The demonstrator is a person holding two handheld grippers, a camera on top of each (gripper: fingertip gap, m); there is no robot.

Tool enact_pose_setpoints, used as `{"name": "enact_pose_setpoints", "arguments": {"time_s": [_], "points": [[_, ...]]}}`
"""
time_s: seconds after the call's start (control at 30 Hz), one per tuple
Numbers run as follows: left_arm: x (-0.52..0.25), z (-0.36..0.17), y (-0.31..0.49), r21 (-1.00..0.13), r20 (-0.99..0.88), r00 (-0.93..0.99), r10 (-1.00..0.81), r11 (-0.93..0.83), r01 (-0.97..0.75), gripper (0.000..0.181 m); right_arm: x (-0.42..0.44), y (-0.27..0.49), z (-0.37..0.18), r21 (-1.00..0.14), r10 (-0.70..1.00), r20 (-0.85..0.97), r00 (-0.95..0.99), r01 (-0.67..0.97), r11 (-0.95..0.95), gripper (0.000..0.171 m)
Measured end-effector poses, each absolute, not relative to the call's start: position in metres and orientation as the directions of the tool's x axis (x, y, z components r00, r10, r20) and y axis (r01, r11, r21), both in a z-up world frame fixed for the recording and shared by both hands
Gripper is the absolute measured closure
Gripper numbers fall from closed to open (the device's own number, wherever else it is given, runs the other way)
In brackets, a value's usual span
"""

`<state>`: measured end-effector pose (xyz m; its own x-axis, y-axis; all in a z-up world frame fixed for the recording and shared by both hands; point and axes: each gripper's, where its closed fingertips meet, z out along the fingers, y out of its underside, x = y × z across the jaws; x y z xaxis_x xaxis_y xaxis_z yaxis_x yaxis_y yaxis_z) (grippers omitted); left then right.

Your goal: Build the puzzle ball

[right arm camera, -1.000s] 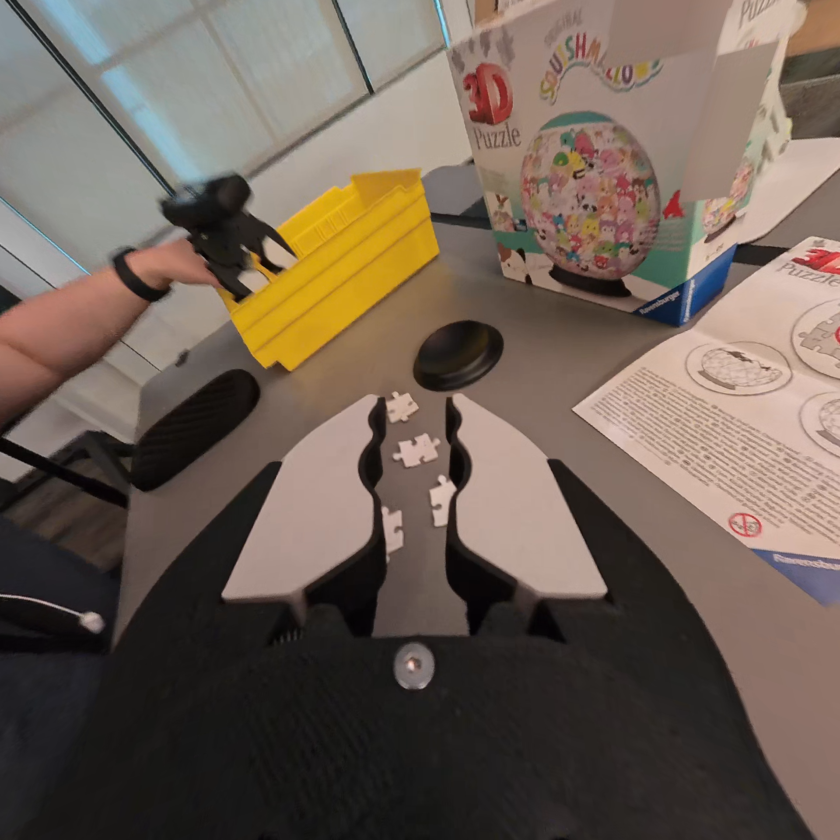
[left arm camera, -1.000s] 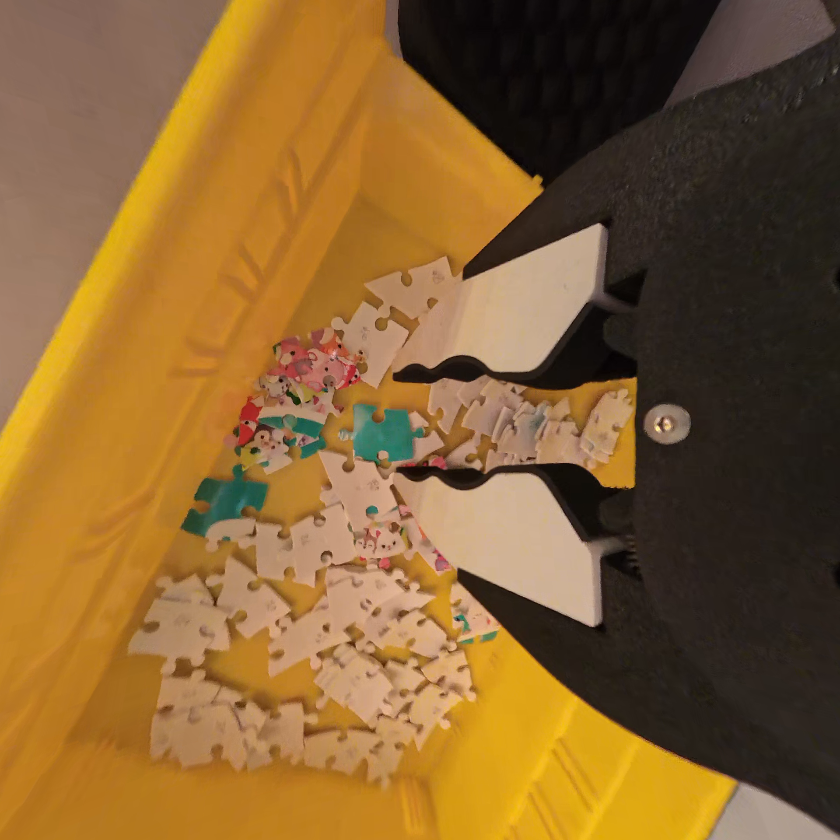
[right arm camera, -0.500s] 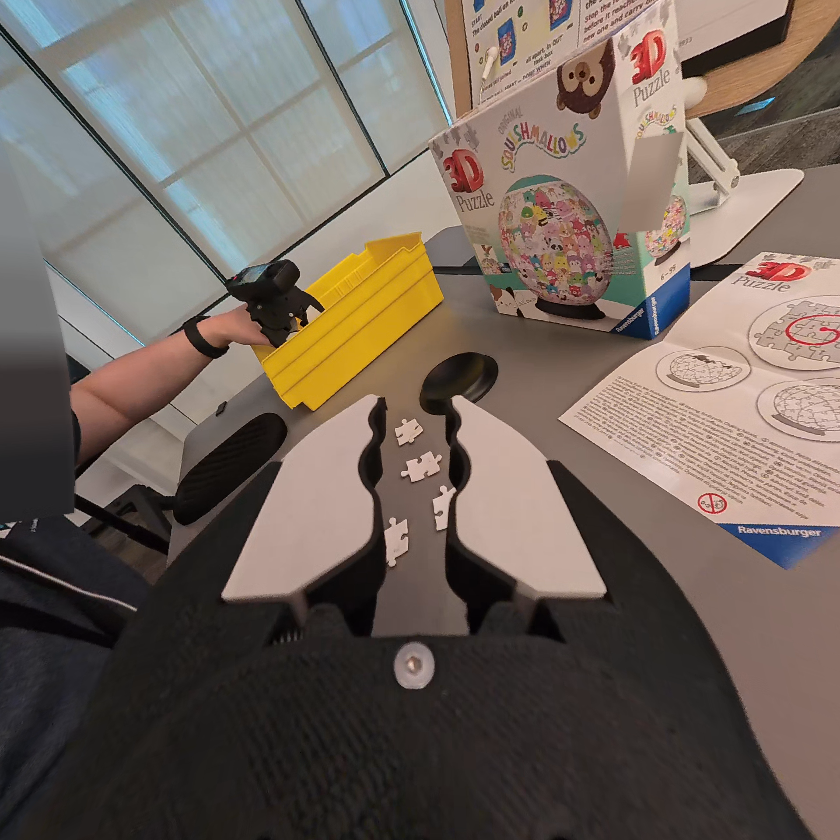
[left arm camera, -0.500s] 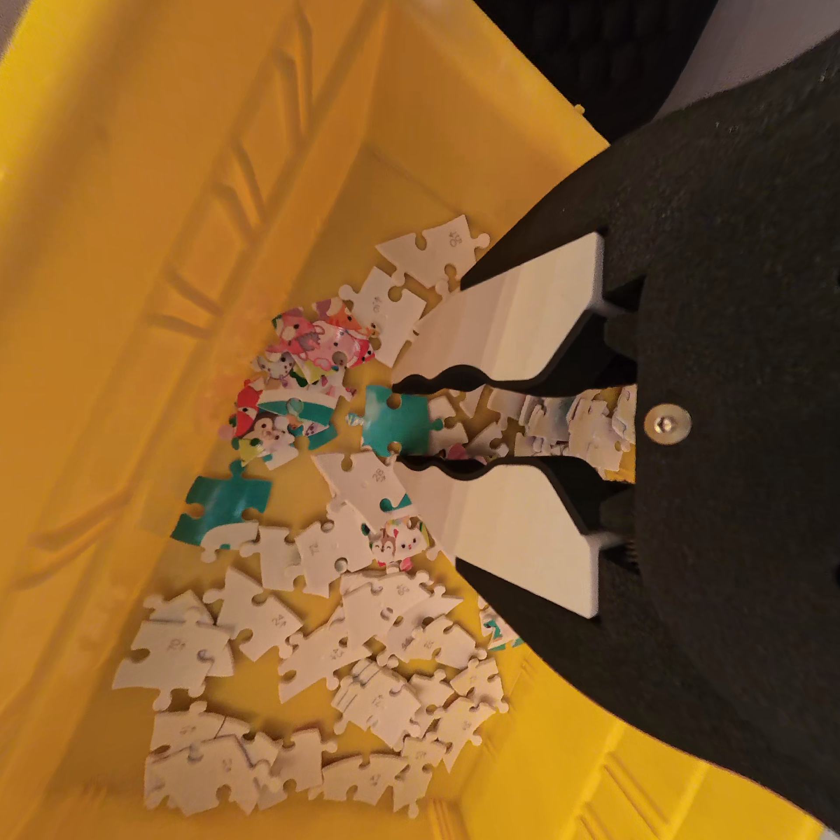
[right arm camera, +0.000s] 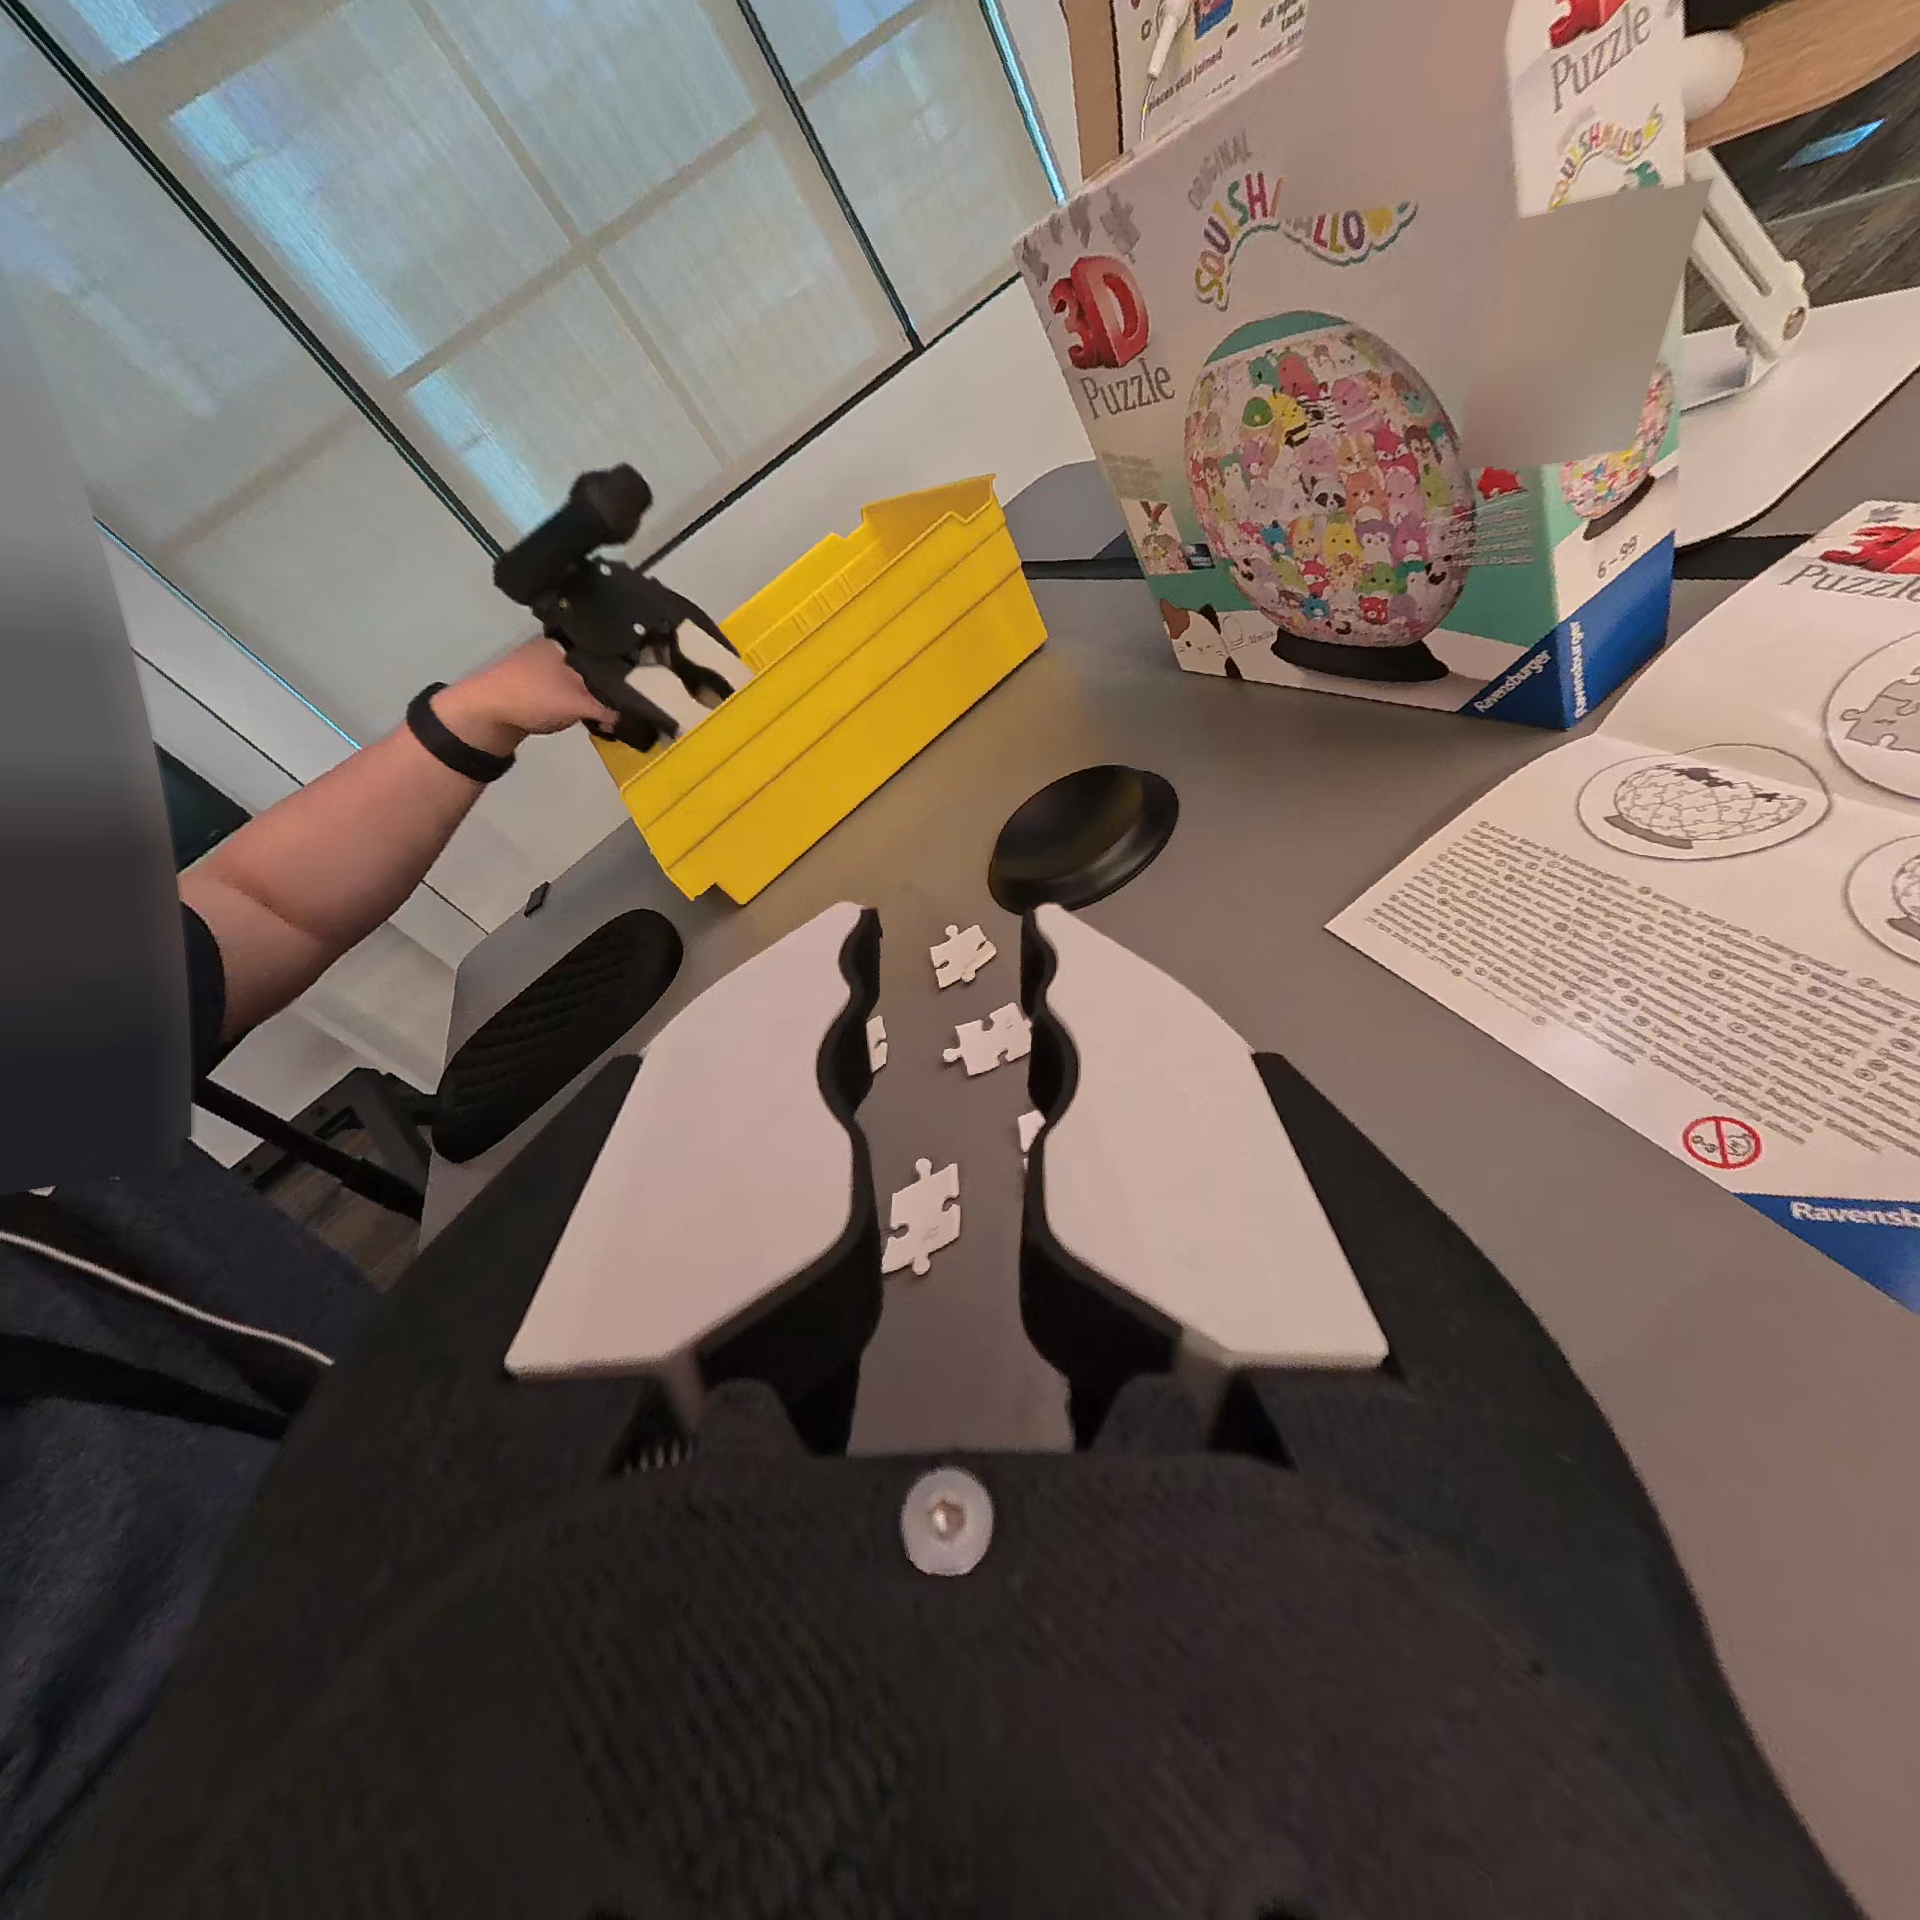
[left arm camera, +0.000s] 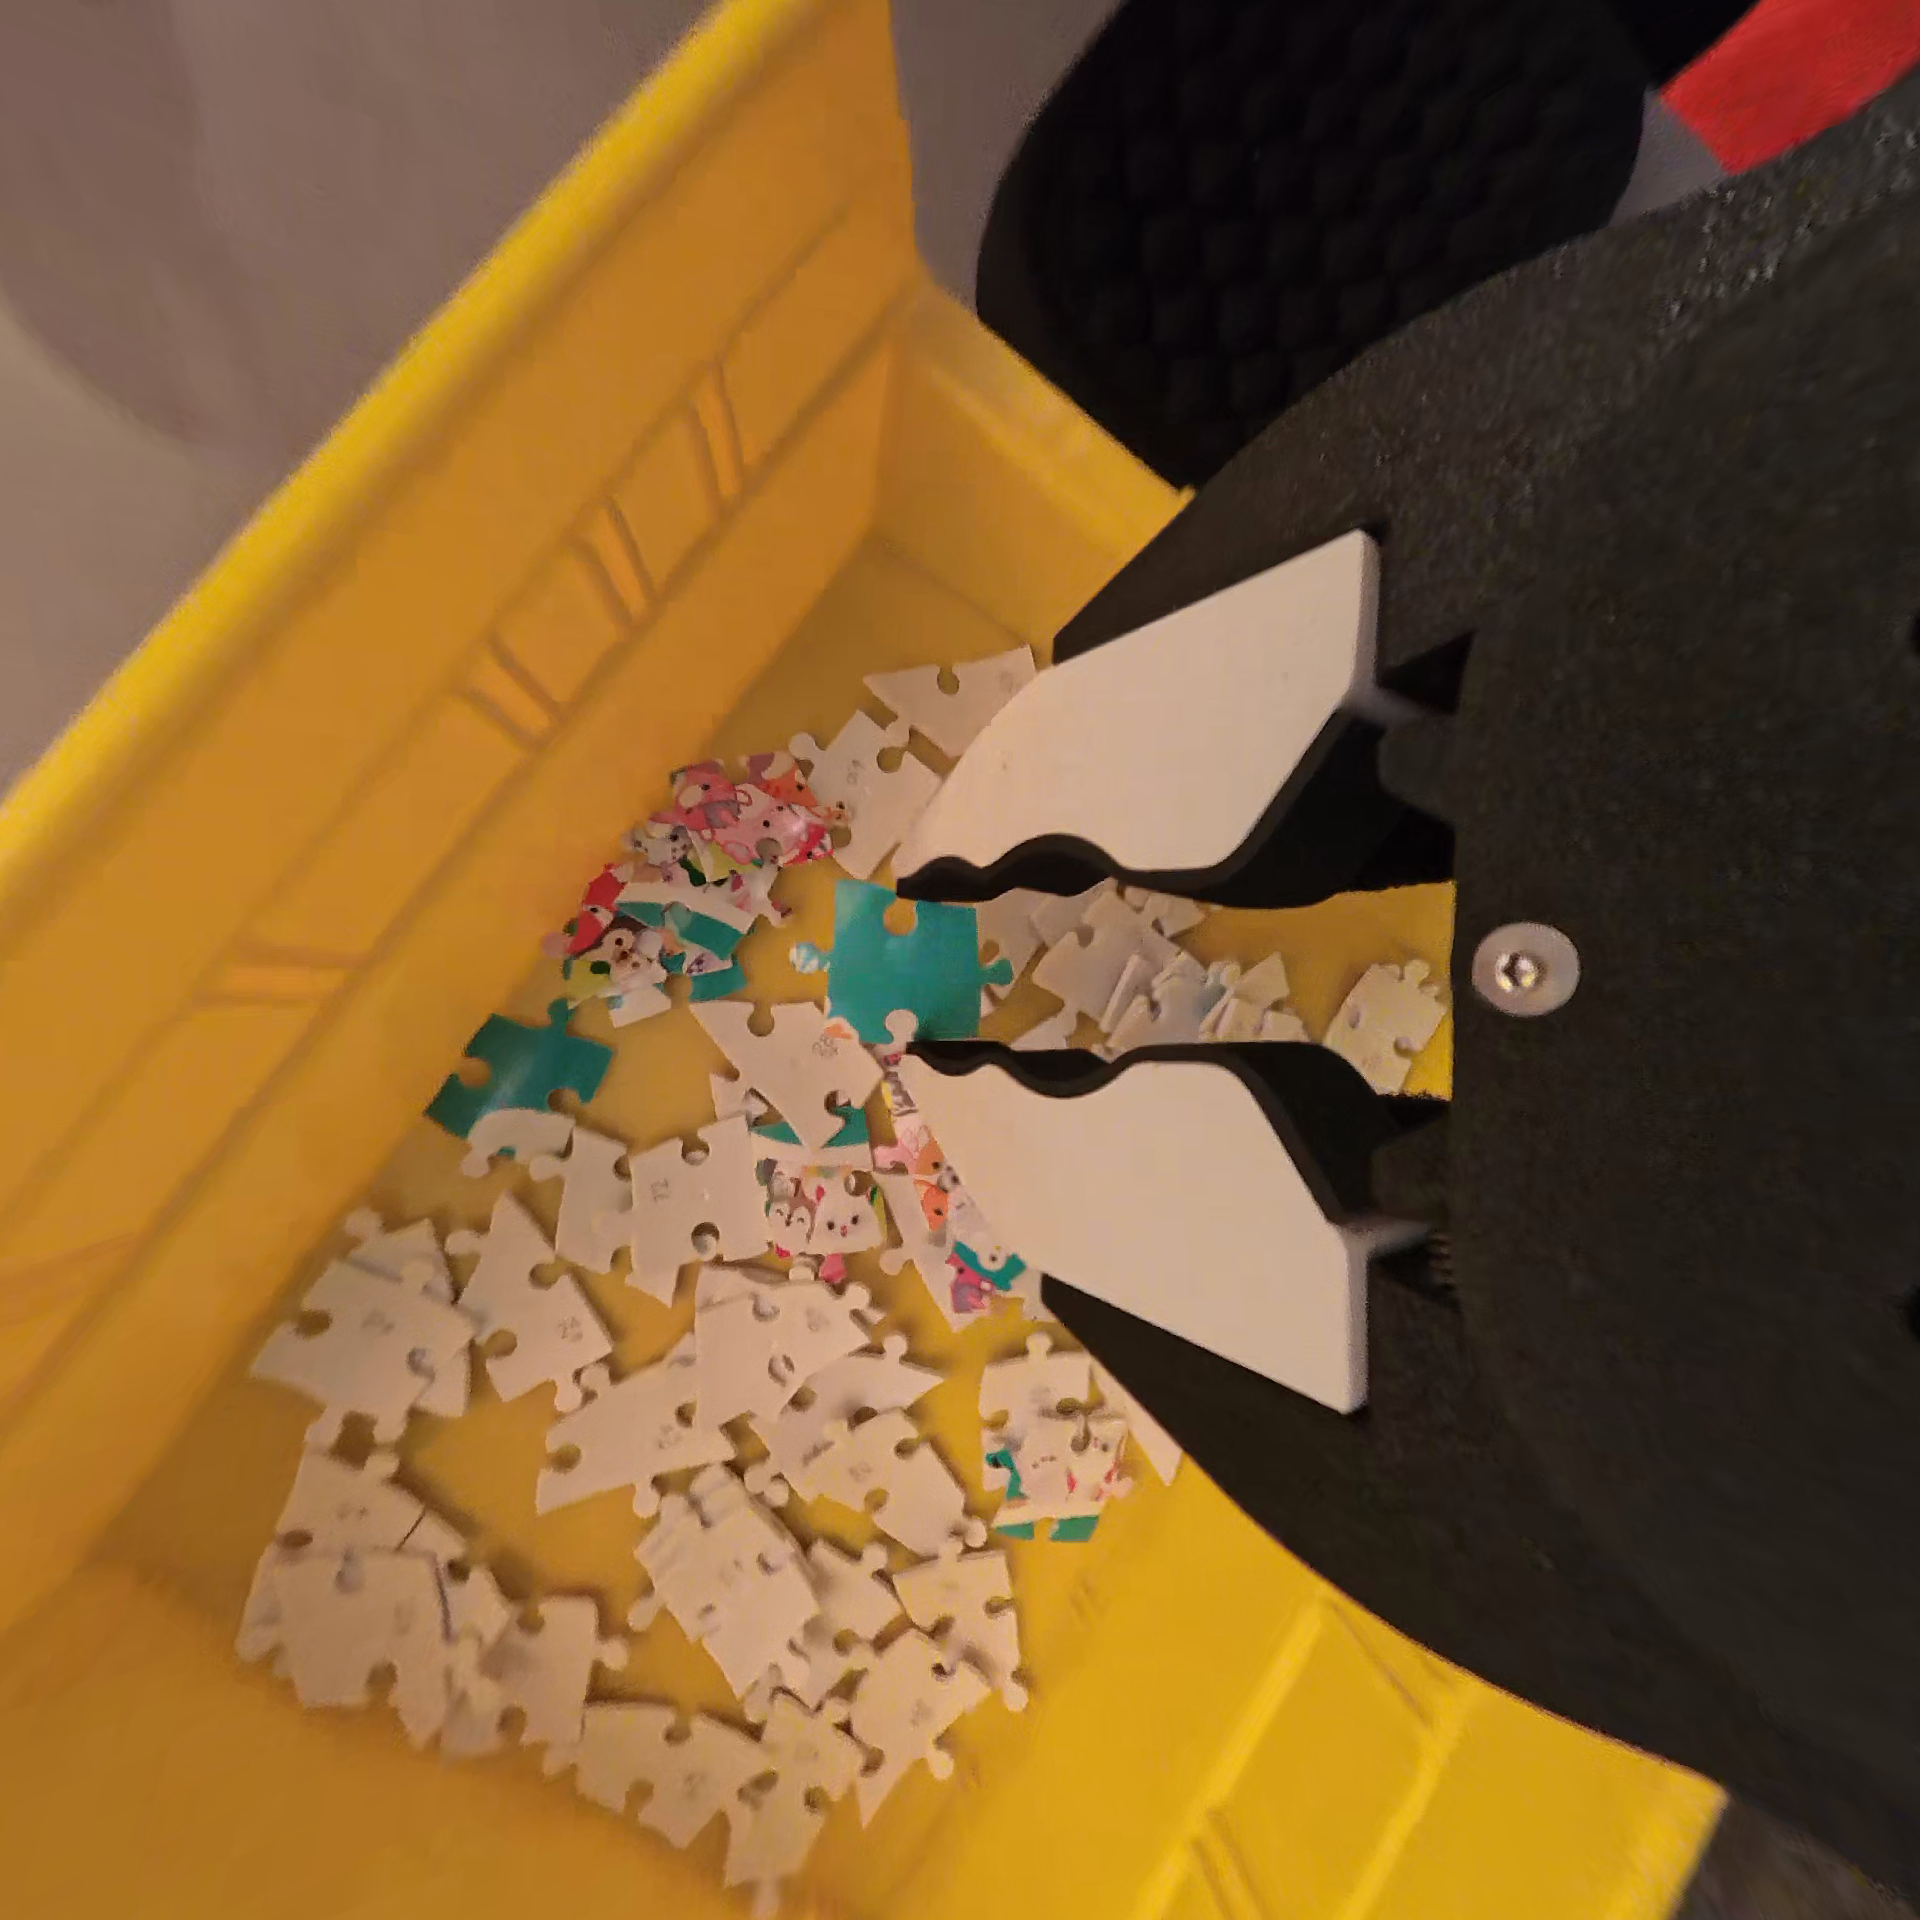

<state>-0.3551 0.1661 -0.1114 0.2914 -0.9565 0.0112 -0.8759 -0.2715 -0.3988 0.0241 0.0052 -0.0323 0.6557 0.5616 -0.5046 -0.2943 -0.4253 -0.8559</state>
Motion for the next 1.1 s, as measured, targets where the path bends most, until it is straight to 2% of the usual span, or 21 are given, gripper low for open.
{"name": "enact_pose_setpoints", "arguments": {"time_s": [0.1,0.2,0.27,0.4,0.53,0.6,0.77,1.1], "points": [[-0.349,-0.082,0.159,-0.494,0.123,0.333,-0.935,-0.349,-0.796,0.156,0.018,0.006,-0.036,-0.863,0.569,-0.487,0.663,-0.264,-0.431,0.144],[-0.334,-0.048,0.141,-0.556,0.296,0.302,-0.906,-0.421,-0.716,0.156,0.002,0.008,-0.039,-0.900,0.598,-0.388,0.701,-0.147,-0.411,0.141],[-0.320,-0.025,0.124,-0.567,0.427,0.241,-0.872,-0.465,-0.680,0.156,-0.022,0.006,-0.030,-0.932,0.680,-0.303,0.667,-0.059,-0.358,0.136],[-0.286,0.018,0.091,-0.523,0.664,0.094,-0.742,-0.551,-0.650,0.156,-0.086,-0.005,-0.006,-0.965,0.856,-0.154,0.494,0.110,-0.237,0.136],[-0.250,0.049,0.065,-0.422,0.825,-0.003,-0.564,-0.613,-0.668,0.156,-0.133,0.002,0.026,-0.959,0.918,0.098,0.385,0.285,-0.017,0.139],[-0.234,0.054,0.057,-0.395,0.843,-0.009,-0.537,-0.609,-0.687,0.156,-0.148,0.010,0.046,-0.945,0.914,0.190,0.358,0.318,0.071,0.140],[-0.203,0.065,0.033,-0.365,0.854,-0.025,-0.519,-0.564,-0.741,0.156,-0.166,0.025,0.079,-0.947,0.929,0.225,0.292,0.288,0.139,0.141],[-0.177,0.063,0.012,-0.305,0.870,-0.006,-0.492,-0.530,-0.791,0.156,-0.180,0.022,0.074,-0.896,0.947,0.277,0.159,0.400,0.195,0.152]]}}
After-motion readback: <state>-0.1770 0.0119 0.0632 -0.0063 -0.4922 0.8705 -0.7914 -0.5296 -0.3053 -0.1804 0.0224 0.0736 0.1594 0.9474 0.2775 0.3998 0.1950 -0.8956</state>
